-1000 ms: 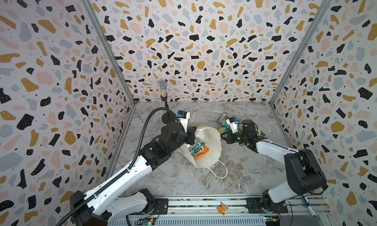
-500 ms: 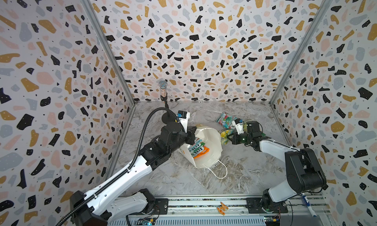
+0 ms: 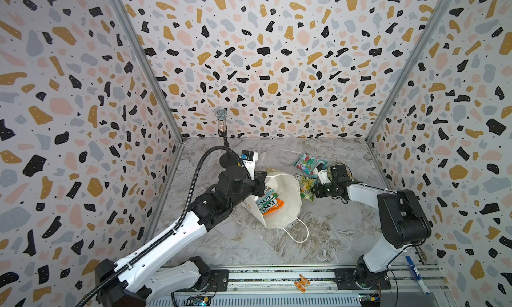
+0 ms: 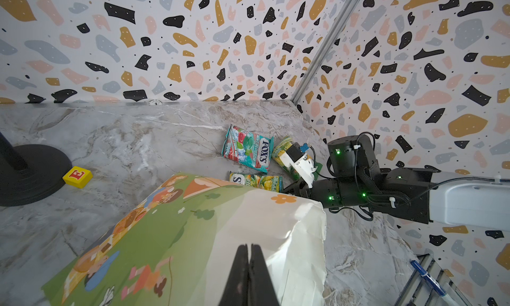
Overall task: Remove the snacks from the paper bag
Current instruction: 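Lower the yellow packet onto the table near the other packets and release, then move the open right gripper back into the bag's mouth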
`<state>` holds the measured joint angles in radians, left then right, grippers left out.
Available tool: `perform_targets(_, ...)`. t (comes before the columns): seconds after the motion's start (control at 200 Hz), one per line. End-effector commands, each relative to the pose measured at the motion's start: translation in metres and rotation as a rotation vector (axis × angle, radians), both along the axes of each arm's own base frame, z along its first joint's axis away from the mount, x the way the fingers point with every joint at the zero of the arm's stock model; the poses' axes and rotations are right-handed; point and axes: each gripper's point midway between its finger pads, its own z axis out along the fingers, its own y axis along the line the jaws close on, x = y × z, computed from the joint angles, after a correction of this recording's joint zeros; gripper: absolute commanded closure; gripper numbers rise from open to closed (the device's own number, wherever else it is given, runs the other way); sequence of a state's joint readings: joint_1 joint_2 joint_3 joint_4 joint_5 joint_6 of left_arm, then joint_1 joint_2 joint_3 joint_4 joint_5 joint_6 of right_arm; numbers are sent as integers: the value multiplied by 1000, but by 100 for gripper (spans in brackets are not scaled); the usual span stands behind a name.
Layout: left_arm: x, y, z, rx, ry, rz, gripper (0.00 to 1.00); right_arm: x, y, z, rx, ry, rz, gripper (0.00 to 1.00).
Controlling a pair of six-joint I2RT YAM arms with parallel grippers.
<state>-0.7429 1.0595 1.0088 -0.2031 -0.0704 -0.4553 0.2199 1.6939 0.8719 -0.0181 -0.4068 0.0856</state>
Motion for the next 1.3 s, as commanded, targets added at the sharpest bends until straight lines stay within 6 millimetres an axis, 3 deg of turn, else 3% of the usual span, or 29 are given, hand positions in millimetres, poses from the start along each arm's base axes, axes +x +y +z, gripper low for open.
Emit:
perform_targets(0.0, 2, 0, 23, -25, -58, 4, 100, 8, -5, 1, -45, -3, -4, 80)
perform_targets(0.135, 2, -1, 22, -22, -56, 2, 100, 9, -8, 2, -55, -5, -22, 65)
perform_targets(0.396, 2, 0, 22, -22, -58, 4, 100, 9, -23, 25, -88, -88, -104, 40)
perform_targets(0.516, 2, 1, 22, -21, -59, 6, 100, 4, -30, 47, -78, -158, -146, 28)
perform_targets(0.626, 2, 1, 22, -20, -61, 7, 100, -7, -29, 74, -27, -221, -161, 25)
perform_targets(0.776, 1, 1, 23, -23, -64, 2, 100, -33, -12, 115, 122, -274, -102, 26)
perform_targets(1.096, -2, -6, 28, -50, -72, -35, 100, -113, 44, 202, 375, -387, 153, 29)
perform_targets(1.202, -1, -8, 29, -63, -73, -40, 100, -142, 69, 217, 412, -394, 265, 30)
perform_targets(1.297, 0, -10, 29, -68, -69, -44, 100, -159, 89, 219, 392, -396, 323, 32)
